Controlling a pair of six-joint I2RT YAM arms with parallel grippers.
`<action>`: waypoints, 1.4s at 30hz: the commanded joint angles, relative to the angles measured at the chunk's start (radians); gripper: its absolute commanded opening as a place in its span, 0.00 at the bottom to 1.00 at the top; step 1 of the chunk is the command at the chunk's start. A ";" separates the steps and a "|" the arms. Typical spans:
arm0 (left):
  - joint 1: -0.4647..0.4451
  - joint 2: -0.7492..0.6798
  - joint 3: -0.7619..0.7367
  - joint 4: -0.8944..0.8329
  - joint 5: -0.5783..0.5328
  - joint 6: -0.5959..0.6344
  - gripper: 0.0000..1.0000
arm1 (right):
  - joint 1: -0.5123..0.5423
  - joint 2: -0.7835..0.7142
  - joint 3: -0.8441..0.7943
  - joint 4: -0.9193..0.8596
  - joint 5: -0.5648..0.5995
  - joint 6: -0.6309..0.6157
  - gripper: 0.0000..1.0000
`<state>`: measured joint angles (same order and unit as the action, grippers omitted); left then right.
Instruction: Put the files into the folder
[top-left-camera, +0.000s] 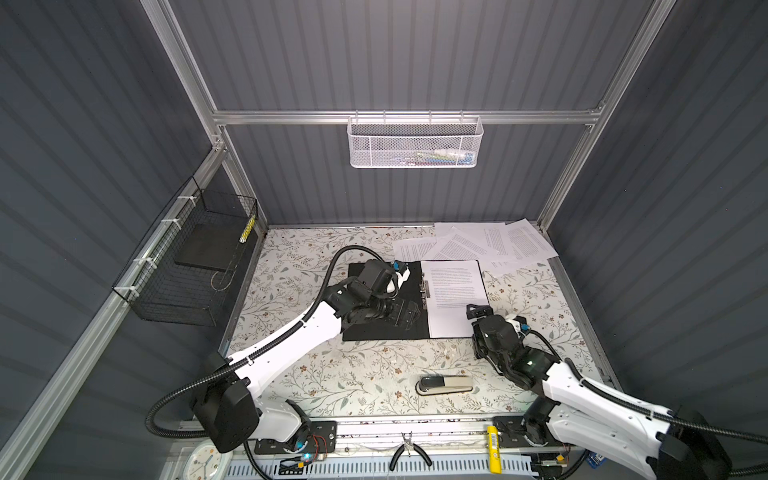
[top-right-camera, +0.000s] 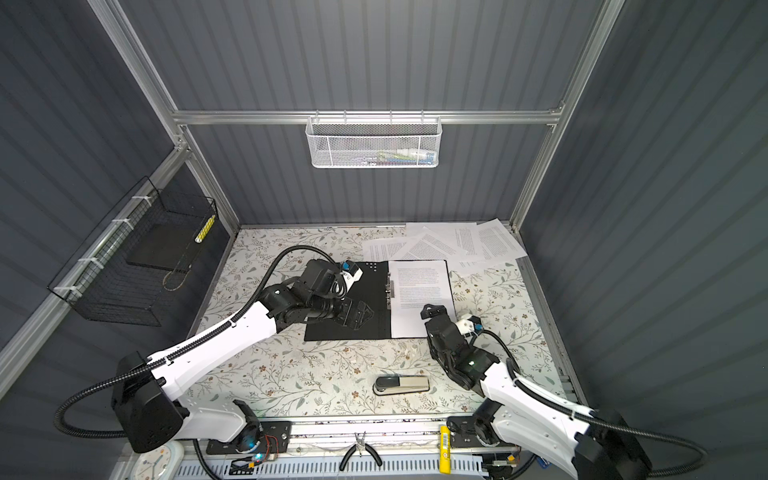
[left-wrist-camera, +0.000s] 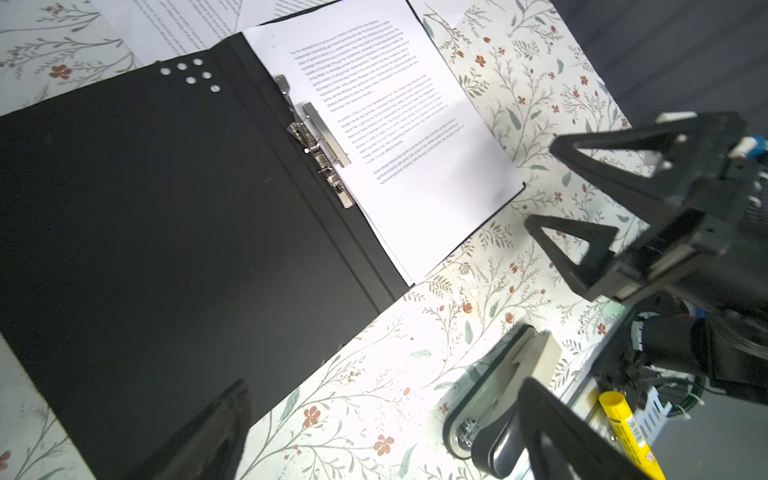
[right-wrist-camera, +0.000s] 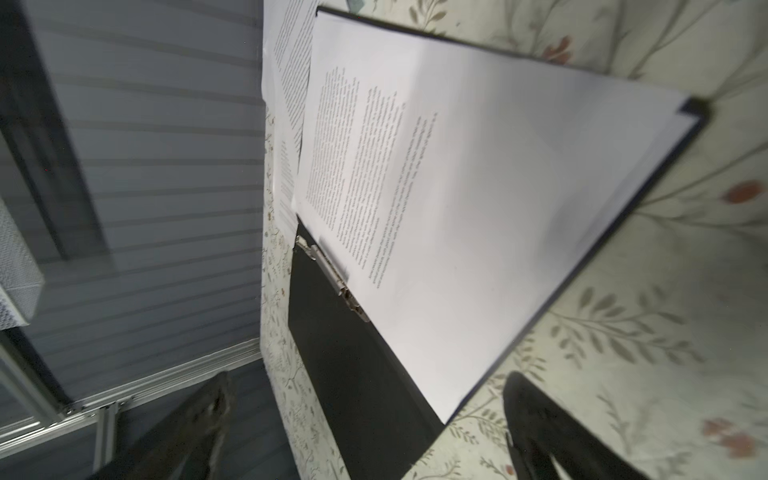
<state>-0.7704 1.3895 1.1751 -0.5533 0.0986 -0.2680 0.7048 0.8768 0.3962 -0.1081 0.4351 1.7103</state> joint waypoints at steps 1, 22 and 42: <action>0.008 -0.023 0.029 -0.005 -0.080 -0.099 1.00 | -0.001 -0.051 0.087 -0.317 0.067 -0.093 0.99; -0.035 0.779 0.681 -0.158 -0.099 -0.220 0.75 | -0.721 0.356 0.237 0.118 -0.847 -1.085 0.99; -0.038 1.055 1.012 -0.301 -0.191 -0.296 0.45 | -0.833 0.422 0.159 0.210 -0.985 -1.083 0.99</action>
<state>-0.8043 2.4157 2.1502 -0.8051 -0.0757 -0.5442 -0.1169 1.2846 0.5716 0.0731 -0.5060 0.6254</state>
